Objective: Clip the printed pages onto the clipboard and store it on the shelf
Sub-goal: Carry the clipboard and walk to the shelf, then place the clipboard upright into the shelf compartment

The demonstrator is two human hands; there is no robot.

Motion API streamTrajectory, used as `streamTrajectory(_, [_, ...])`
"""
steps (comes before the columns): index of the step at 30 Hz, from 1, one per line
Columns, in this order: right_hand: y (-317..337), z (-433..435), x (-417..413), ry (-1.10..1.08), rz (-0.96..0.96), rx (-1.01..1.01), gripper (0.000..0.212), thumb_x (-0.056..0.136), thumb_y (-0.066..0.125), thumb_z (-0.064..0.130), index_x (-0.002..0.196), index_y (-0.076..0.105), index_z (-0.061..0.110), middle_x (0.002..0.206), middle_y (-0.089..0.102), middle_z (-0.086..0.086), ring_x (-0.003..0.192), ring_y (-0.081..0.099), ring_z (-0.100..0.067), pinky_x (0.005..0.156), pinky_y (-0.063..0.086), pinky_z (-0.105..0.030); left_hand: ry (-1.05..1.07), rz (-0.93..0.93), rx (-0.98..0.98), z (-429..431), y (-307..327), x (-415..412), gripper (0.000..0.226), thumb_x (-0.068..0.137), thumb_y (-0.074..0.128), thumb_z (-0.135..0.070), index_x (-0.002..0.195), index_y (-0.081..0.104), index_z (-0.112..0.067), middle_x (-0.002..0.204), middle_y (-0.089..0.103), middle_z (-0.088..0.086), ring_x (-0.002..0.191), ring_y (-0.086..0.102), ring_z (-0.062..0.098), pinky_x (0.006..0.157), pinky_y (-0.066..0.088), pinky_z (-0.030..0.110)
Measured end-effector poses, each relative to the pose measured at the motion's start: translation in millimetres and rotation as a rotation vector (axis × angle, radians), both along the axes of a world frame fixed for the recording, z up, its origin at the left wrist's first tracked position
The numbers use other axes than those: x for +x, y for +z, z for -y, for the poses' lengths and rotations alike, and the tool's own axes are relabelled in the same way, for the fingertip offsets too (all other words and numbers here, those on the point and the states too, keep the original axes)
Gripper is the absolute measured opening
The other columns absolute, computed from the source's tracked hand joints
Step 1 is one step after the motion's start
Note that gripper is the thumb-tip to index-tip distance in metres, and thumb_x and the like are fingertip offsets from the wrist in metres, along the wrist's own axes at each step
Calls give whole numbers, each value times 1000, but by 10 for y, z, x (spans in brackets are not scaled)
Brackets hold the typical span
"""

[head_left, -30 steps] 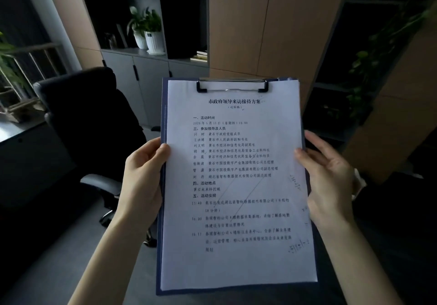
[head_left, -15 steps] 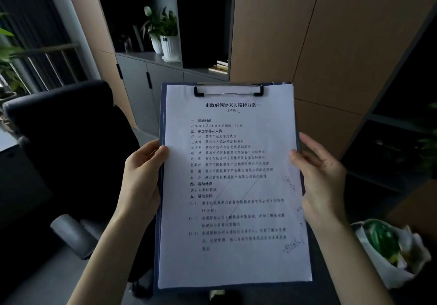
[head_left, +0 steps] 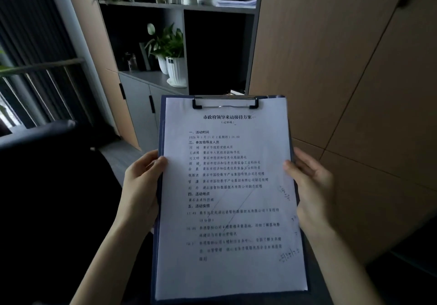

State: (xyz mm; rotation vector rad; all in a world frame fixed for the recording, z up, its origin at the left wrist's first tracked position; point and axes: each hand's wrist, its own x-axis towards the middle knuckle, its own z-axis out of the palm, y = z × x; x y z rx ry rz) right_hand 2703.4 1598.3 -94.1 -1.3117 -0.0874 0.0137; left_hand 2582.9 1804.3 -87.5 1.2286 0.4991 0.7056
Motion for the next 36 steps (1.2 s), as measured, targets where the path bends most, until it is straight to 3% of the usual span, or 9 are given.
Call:
streamTrajectory(5, [-98,-606,1045,80,17,-4,34,80,65,0,110,64,16,76,75,14,77,71,-5,74,57,-24,79,13,-11,-490,-69,845,28,89,48,-5,75,69,-15,69,72,1,59,66,13,59,56,27])
streamTrajectory(10, [-161,-1313,2170,204,46,-16,33,80,65,2,111,66,13,84,76,8,82,71,-13,72,57,-28,194,35,-6,-1021,-110,1748,28,90,47,-5,75,69,-16,65,73,-2,57,66,12,56,57,25])
streamTrajectory(15, [-74,-2046,3175,321,67,-11,29,80,66,4,98,70,27,79,76,13,77,71,-10,63,57,-24,313,37,-20,-1554,-51,2590,28,90,47,-5,77,69,-17,64,74,-3,56,67,10,52,55,23])
streamTrajectory(18, [-67,-2468,3639,332,65,-8,32,79,67,3,109,67,15,80,76,12,80,71,-11,70,58,-27,362,31,-26,-1879,-27,2985,26,90,47,-5,78,68,-17,64,74,-4,56,67,10,51,55,23])
streamTrajectory(22, [-124,-3058,4152,382,73,-3,30,82,62,-1,99,67,23,74,75,14,73,69,-6,68,57,-21,409,17,-21,-2353,-61,3439,26,89,47,-5,78,68,-18,64,74,-4,56,67,9,51,55,23])
streamTrajectory(28, [-298,-4003,4874,389,64,18,31,82,61,-3,99,65,23,89,71,2,79,67,-14,75,56,-28,419,10,-38,-3258,-231,4167,25,89,47,-5,80,67,-16,64,74,-2,56,66,10,52,56,23])
streamTrajectory(33, [-455,-4812,5512,272,130,26,34,83,60,-3,113,61,13,96,68,-5,84,65,-17,70,54,-19,376,31,24,-4059,-333,4853,28,90,48,-9,77,71,-20,69,72,-2,63,64,13,59,54,28])
streamTrajectory(36, [-536,-5143,5876,180,184,20,37,83,61,-1,116,59,17,100,66,-2,86,64,-7,69,54,-12,359,62,69,-4372,-417,5256,28,91,48,-12,79,70,-25,72,72,-5,67,61,11,62,51,28])
